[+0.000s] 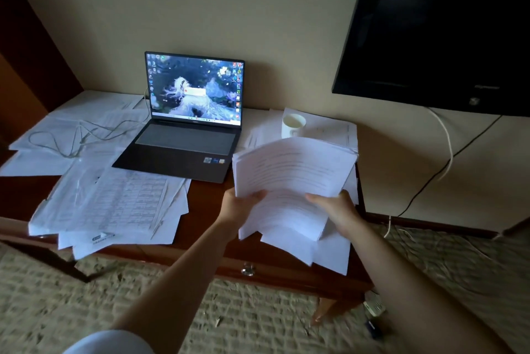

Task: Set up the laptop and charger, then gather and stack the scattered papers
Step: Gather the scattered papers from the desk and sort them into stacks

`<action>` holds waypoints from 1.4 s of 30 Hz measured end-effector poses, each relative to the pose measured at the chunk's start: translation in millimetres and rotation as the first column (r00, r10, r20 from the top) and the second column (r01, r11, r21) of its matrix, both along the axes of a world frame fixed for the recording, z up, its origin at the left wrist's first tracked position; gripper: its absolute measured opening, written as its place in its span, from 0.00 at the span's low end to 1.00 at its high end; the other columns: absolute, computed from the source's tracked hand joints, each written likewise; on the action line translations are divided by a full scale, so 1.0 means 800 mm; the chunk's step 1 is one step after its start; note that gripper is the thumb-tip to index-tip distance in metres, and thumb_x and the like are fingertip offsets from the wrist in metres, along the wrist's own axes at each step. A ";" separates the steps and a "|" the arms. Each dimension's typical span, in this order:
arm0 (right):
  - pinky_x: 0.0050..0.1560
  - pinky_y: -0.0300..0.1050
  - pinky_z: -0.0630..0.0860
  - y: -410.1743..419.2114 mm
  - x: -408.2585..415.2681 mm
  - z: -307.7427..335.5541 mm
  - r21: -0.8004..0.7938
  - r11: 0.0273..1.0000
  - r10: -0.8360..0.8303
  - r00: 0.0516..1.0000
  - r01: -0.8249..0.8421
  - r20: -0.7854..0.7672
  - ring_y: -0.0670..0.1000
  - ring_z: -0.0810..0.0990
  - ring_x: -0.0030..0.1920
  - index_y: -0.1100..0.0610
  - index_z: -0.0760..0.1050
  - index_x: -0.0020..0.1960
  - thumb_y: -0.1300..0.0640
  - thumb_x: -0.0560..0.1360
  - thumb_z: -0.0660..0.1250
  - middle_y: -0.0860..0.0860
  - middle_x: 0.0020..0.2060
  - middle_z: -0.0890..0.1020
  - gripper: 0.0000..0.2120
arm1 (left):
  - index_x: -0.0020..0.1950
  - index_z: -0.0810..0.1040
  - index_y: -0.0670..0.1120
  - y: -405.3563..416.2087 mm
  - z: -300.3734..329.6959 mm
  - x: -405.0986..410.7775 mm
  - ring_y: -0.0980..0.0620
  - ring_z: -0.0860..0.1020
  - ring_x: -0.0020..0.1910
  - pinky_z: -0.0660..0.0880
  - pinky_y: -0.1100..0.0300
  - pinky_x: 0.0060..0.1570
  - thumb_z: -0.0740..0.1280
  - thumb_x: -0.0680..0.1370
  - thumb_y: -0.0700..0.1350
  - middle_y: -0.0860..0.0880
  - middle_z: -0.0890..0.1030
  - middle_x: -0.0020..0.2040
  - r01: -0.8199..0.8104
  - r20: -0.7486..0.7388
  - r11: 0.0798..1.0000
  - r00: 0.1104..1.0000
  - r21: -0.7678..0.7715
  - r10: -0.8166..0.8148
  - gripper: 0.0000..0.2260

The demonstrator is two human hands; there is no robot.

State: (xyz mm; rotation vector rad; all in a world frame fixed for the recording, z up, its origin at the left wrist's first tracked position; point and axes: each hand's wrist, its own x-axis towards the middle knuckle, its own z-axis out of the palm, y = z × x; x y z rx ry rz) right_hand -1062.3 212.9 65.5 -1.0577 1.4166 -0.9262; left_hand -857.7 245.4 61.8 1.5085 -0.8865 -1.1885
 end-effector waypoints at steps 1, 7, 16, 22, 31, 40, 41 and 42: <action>0.48 0.42 0.74 -0.006 -0.004 0.004 -0.011 1.000 0.000 1.000 0.000 -0.004 0.46 0.79 0.43 0.55 0.78 0.49 0.61 0.69 0.75 0.47 0.43 0.81 0.10 | 0.43 0.77 0.45 -0.003 0.002 -0.009 0.48 0.77 0.45 0.74 0.60 0.37 0.73 0.72 0.39 0.48 0.79 0.43 -0.034 0.000 0.999 0.999 -0.017 0.034 0.06; 0.43 0.40 0.77 -0.039 -0.050 0.003 0.014 1.000 0.025 1.000 -0.025 -0.019 0.46 0.79 0.40 0.55 0.78 0.46 0.61 0.68 0.76 0.50 0.42 0.82 0.09 | 0.45 0.79 0.45 -0.016 -0.005 -0.052 0.44 0.80 0.48 0.77 0.55 0.42 0.75 0.69 0.37 0.44 0.81 0.47 -0.074 0.000 0.996 0.997 0.041 0.074 0.08; 0.34 0.36 0.73 -0.061 -0.101 -0.040 0.080 0.986 0.147 0.989 -0.145 -0.015 0.42 0.76 0.36 0.55 0.76 0.46 0.63 0.71 0.73 0.44 0.36 0.78 0.08 | 0.55 0.79 0.41 -0.014 -0.045 -0.115 0.45 0.80 0.49 0.78 0.53 0.44 0.78 0.67 0.41 0.43 0.82 0.50 -0.269 0.016 0.951 0.963 0.155 0.269 0.18; 0.45 0.42 0.77 -0.081 -0.071 -0.036 0.052 0.960 0.281 0.946 -0.276 -0.162 0.50 0.80 0.41 0.60 0.80 0.51 0.57 0.71 0.73 0.52 0.42 0.82 0.11 | 0.48 0.77 0.39 -0.020 -0.050 -0.120 0.47 0.78 0.42 0.73 0.58 0.38 0.77 0.69 0.43 0.46 0.80 0.42 -0.458 0.064 0.866 0.888 0.200 0.455 0.14; 0.54 0.47 0.77 -0.064 0.085 0.002 -0.148 0.869 0.440 0.874 -0.472 -0.209 0.52 0.81 0.51 0.56 0.76 0.59 0.58 0.74 0.65 0.50 0.51 0.82 0.13 | 0.41 0.80 0.45 0.033 -0.015 0.030 0.48 0.80 0.37 0.74 0.61 0.34 0.74 0.70 0.37 0.48 0.82 0.37 -0.586 0.102 0.802 0.810 0.117 0.577 0.05; 0.44 0.42 0.75 -0.001 0.309 0.022 -0.050 0.927 0.374 0.927 -0.373 0.012 0.53 0.80 0.45 0.60 0.76 0.55 0.65 0.74 0.67 0.54 0.46 0.81 0.10 | 0.52 0.76 0.42 0.100 -0.001 0.264 0.45 0.78 0.45 0.75 0.54 0.42 0.67 0.75 0.39 0.44 0.80 0.46 -0.553 0.294 0.825 0.812 0.116 0.503 0.07; 0.44 0.42 0.74 0.004 0.335 0.024 -0.052 0.931 0.362 0.931 -0.360 0.034 0.53 0.80 0.44 0.60 0.76 0.55 0.65 0.74 0.66 0.54 0.46 0.81 0.10 | 0.52 0.76 0.42 0.102 0.005 0.290 0.44 0.78 0.45 0.75 0.53 0.43 0.67 0.75 0.39 0.44 0.80 0.46 -0.543 0.314 0.833 0.813 0.105 0.491 0.07; 0.44 0.42 0.74 0.009 0.359 0.026 -0.050 0.936 0.351 0.935 -0.349 0.047 0.52 0.80 0.44 0.60 0.76 0.55 0.66 0.74 0.66 0.54 0.45 0.81 0.10 | 0.52 0.76 0.43 0.103 0.010 0.315 0.45 0.78 0.45 0.75 0.53 0.43 0.66 0.75 0.39 0.45 0.80 0.46 -0.534 0.328 0.840 0.815 0.101 0.478 0.07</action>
